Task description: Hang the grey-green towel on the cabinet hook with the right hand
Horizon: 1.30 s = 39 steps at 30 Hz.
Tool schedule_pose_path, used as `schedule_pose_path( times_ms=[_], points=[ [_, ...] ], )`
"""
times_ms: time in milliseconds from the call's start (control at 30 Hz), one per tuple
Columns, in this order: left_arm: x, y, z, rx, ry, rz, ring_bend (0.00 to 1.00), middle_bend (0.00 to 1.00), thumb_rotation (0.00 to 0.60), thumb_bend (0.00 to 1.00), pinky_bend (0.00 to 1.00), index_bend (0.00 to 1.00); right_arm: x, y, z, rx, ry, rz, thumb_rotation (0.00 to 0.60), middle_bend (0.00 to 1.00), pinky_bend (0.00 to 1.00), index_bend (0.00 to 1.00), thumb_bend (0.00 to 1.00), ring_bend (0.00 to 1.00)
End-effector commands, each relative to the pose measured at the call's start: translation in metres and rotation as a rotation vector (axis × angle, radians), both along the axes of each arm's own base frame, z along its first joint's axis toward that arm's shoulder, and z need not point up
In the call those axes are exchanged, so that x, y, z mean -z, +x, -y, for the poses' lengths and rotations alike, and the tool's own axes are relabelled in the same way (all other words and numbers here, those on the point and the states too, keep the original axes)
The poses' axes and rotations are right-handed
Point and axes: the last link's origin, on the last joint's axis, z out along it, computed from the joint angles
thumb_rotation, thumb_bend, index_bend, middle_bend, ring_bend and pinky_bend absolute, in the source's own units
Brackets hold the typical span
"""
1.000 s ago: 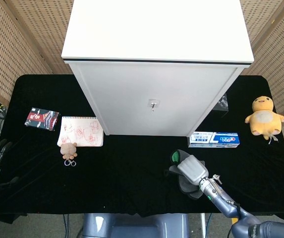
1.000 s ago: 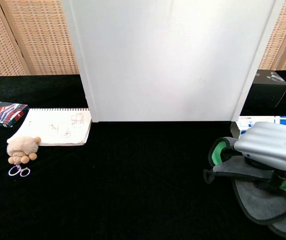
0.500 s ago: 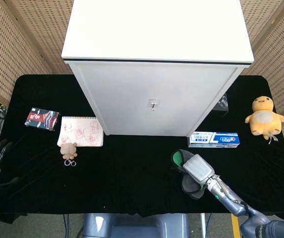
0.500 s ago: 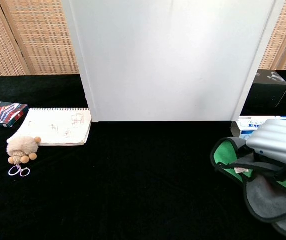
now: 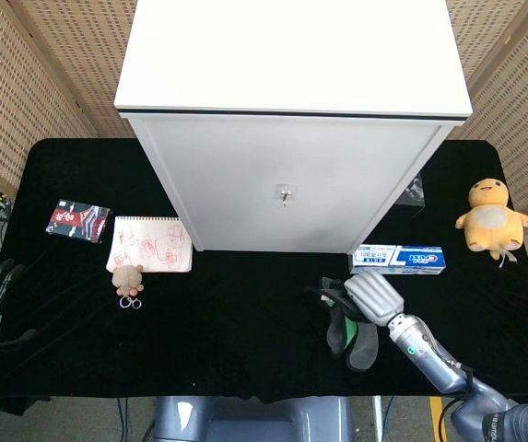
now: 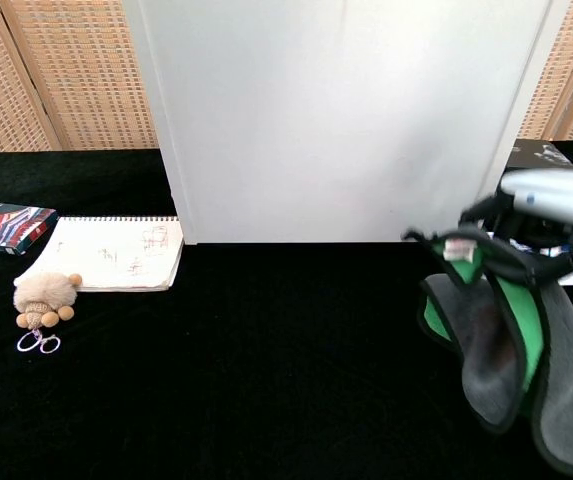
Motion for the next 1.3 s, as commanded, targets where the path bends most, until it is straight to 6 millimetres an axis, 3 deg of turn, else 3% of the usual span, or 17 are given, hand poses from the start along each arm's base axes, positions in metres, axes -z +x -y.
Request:
schedule_pose_path(
  times_ms=[33,233,633,1300],
  points=[
    [0.000,0.000,0.000,0.000,0.000,0.001,0.00,0.00,0.600,0.00,0.00,0.00,-0.019,0.019,0.010,0.062,0.001,0.122,0.600,0.96,1.00,0.77,0.72,0.98],
    [0.000,0.000,0.000,0.000,-0.002,0.002,0.00,0.00,0.600,0.00,0.00,0.00,-0.037,0.040,0.015,0.099,0.015,0.210,0.600,0.98,1.00,0.79,0.72,1.00],
    [0.001,0.000,0.000,-0.002,-0.002,0.001,0.00,0.00,0.600,0.00,0.00,0.00,-0.065,0.079,0.024,0.066,-0.124,0.314,0.600,1.00,1.00,0.85,0.74,1.00],
    [0.001,-0.001,-0.002,-0.008,-0.005,0.000,0.00,0.00,0.600,0.00,0.00,0.00,-0.080,0.129,0.031,0.350,0.124,0.464,0.600,1.00,1.00,0.90,0.77,1.00]
  ],
)
